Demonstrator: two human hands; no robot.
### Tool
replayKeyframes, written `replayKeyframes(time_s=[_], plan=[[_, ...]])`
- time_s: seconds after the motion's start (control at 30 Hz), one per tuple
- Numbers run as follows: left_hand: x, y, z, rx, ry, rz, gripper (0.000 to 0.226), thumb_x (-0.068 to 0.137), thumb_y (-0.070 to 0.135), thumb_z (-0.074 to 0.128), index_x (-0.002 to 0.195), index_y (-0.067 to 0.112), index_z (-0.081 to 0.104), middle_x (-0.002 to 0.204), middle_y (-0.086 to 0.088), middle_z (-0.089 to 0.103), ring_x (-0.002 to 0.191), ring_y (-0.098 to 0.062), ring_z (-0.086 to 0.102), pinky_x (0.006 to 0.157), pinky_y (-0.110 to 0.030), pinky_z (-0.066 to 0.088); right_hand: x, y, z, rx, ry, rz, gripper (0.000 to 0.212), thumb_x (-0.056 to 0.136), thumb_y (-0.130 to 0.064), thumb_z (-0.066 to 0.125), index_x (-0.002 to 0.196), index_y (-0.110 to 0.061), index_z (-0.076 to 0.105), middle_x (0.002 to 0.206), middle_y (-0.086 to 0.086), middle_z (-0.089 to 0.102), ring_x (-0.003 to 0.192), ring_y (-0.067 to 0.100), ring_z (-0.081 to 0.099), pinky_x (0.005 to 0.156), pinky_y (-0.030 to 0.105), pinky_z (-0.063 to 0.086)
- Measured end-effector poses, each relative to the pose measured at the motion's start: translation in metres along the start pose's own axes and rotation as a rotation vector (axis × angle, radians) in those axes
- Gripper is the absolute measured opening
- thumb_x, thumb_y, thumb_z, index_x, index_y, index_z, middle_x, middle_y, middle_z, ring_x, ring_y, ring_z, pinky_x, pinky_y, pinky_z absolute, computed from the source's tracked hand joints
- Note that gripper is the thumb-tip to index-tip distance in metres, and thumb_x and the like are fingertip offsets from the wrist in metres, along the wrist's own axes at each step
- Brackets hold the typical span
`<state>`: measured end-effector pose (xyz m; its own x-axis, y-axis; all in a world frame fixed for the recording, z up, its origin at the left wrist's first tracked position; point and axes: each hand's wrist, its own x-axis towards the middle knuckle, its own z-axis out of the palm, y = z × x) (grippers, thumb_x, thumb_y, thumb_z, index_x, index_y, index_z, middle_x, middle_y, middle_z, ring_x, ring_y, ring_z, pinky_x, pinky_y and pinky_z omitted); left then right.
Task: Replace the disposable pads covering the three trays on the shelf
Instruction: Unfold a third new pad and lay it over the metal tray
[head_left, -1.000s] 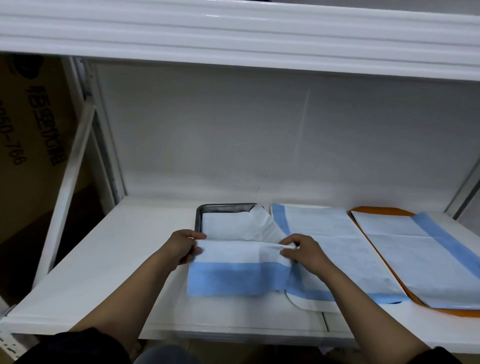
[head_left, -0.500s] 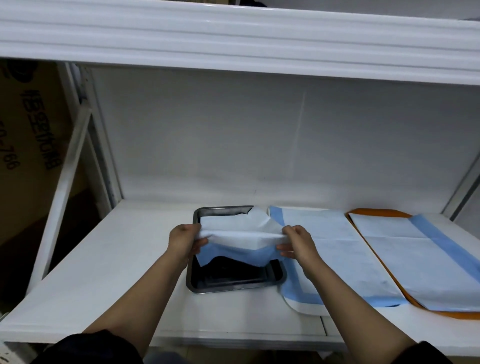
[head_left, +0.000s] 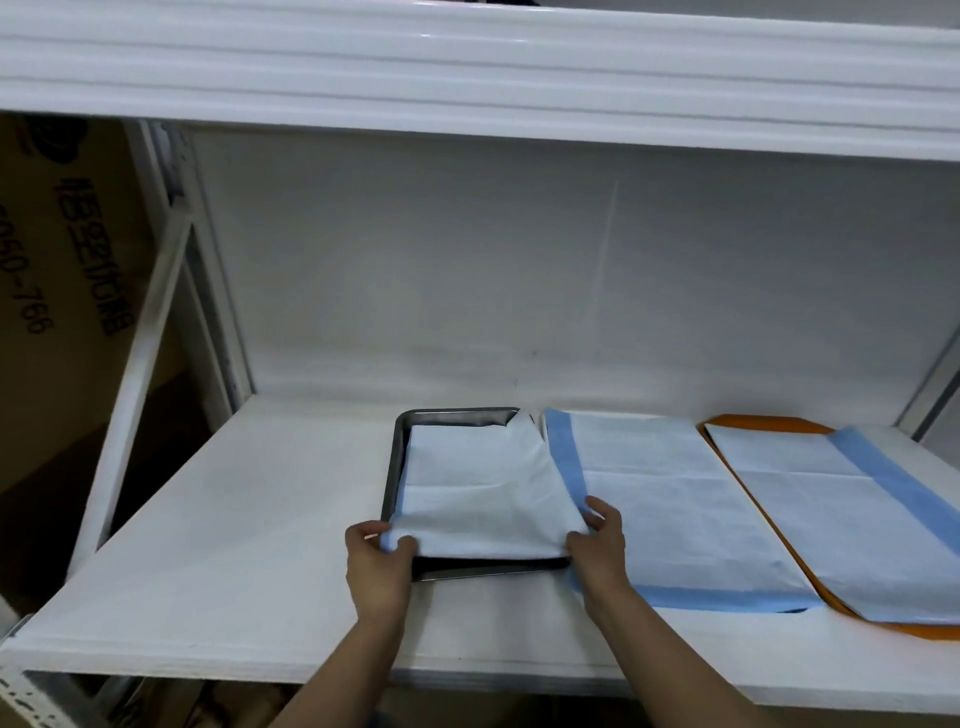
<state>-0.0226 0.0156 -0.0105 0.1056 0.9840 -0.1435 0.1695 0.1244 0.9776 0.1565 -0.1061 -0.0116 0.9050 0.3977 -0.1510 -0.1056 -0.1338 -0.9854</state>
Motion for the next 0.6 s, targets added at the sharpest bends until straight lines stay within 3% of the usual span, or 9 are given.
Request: replayKeyframes(time_s=[0.13, 0.23, 0.37, 0.5, 0.6], plan=[[0.008, 0.000, 0.001, 0.071, -0.043, -0.091, 0.048, 0.081, -0.001, 0.062, 0.122, 0.007, 0.040, 0.125, -0.018, 0.039, 0.089, -0.031, 0.049, 0.083, -0.037, 0.047, 0.002, 0.006, -0.001, -0.070, -0.016, 0.018, 0.058, 0.083, 0.015, 0.045, 0.136, -0.007, 0.040, 0.133, 0.015, 0.045, 0.110, 0.026, 0.048, 0.089, 0.031, 0.041], [0.017, 0.005, 0.000, 0.160, -0.122, -0.168, 0.051, 0.085, 0.003, 0.058, 0.130, 0.006, 0.036, 0.134, -0.020, 0.030, 0.086, -0.028, 0.045, 0.084, -0.034, 0.047, 0.005, -0.002, 0.000, -0.158, -0.031, 0.054, 0.053, 0.086, 0.007, 0.048, 0.137, -0.003, 0.037, 0.134, 0.017, 0.044, 0.109, 0.028, 0.049, 0.085, 0.030, 0.040], [0.037, 0.013, -0.001, 0.126, -0.202, -0.190, 0.031, 0.089, 0.018, 0.056, 0.113, 0.005, 0.042, 0.121, -0.016, 0.042, 0.098, -0.032, 0.050, 0.068, -0.042, 0.058, 0.013, -0.017, 0.004, -0.334, -0.090, 0.084, 0.051, 0.090, -0.010, 0.055, 0.135, -0.003, 0.034, 0.132, 0.017, 0.046, 0.107, 0.029, 0.051, 0.083, 0.031, 0.040], [0.052, 0.011, 0.000, 0.346, -0.212, -0.085, 0.030, 0.087, 0.016, 0.055, 0.111, 0.009, 0.038, 0.114, -0.015, 0.052, 0.096, -0.031, 0.053, 0.086, -0.042, 0.053, 0.019, -0.028, 0.007, -0.606, -0.179, 0.061, 0.040, 0.091, -0.016, 0.053, 0.125, -0.003, 0.036, 0.108, 0.009, 0.051, 0.089, 0.021, 0.046, 0.074, 0.026, 0.035], [0.059, 0.007, 0.003, 0.485, -0.237, 0.028, 0.034, 0.086, 0.011, 0.051, 0.118, 0.009, 0.040, 0.112, -0.013, 0.055, 0.095, -0.029, 0.054, 0.081, -0.034, 0.045, 0.021, -0.030, 0.009, -0.716, -0.218, 0.022, 0.030, 0.093, -0.012, 0.045, 0.120, -0.007, 0.034, 0.101, 0.008, 0.048, 0.086, 0.022, 0.047, 0.074, 0.028, 0.037]])
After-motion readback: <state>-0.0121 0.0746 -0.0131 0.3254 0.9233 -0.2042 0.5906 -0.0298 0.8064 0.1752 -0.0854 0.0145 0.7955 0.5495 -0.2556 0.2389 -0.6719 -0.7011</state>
